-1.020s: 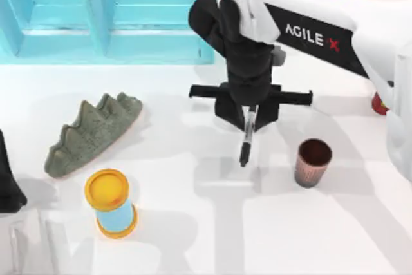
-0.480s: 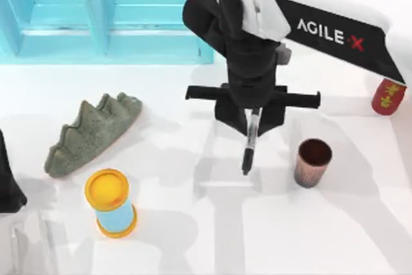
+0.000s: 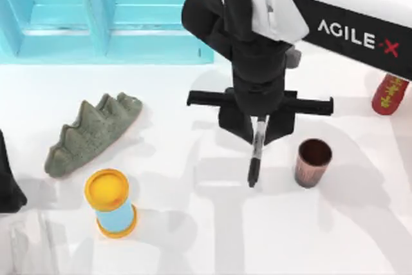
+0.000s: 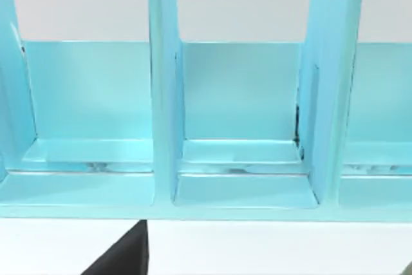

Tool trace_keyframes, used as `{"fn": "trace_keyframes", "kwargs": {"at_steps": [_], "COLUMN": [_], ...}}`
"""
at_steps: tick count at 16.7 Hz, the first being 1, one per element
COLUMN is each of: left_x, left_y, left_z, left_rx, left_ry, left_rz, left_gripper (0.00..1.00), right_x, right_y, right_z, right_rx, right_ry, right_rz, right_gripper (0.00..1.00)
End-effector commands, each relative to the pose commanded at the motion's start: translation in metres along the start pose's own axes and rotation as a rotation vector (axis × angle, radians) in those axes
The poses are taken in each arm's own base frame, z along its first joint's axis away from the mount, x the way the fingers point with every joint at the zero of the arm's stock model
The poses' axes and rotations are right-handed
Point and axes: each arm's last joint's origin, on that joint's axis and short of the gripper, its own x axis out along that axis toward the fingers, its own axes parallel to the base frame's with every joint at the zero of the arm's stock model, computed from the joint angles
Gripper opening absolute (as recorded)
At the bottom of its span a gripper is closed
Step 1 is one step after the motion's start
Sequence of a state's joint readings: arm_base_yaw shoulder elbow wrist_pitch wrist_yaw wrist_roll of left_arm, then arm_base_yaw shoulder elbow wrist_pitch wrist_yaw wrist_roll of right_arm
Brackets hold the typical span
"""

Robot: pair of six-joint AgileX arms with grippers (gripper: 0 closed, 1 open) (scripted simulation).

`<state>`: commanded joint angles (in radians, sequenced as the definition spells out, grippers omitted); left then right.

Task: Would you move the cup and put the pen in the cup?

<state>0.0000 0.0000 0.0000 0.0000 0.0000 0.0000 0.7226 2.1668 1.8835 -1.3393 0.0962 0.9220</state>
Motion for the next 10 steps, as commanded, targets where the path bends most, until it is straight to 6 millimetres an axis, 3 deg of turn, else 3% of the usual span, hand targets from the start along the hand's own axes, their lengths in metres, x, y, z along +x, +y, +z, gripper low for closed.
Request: {"fn": "trace_keyframes", "kwargs": {"at_steps": [2, 7, 10], "left_x": [0.000, 0.000, 0.000], "left_y": [0.000, 0.000, 0.000], "left_z": [0.000, 0.000, 0.000], "left_rx": [0.000, 0.000, 0.000], "left_ry": [0.000, 0.000, 0.000], "left_rz": [0.000, 0.000, 0.000], "left_gripper": [1.00, 1.00, 1.00], "right_x": [-0.007, -0.006, 0.008], "right_y": [-0.003, -0.004, -0.001], "right_z": [-0.008, -0.006, -0.009], "right_rx": [0.000, 0.006, -0.028], "right_ry": [0.000, 0.000, -0.011], "right_rz": [0.000, 0.000, -0.030], "right_gripper": [0.00, 0.00, 0.00]}}
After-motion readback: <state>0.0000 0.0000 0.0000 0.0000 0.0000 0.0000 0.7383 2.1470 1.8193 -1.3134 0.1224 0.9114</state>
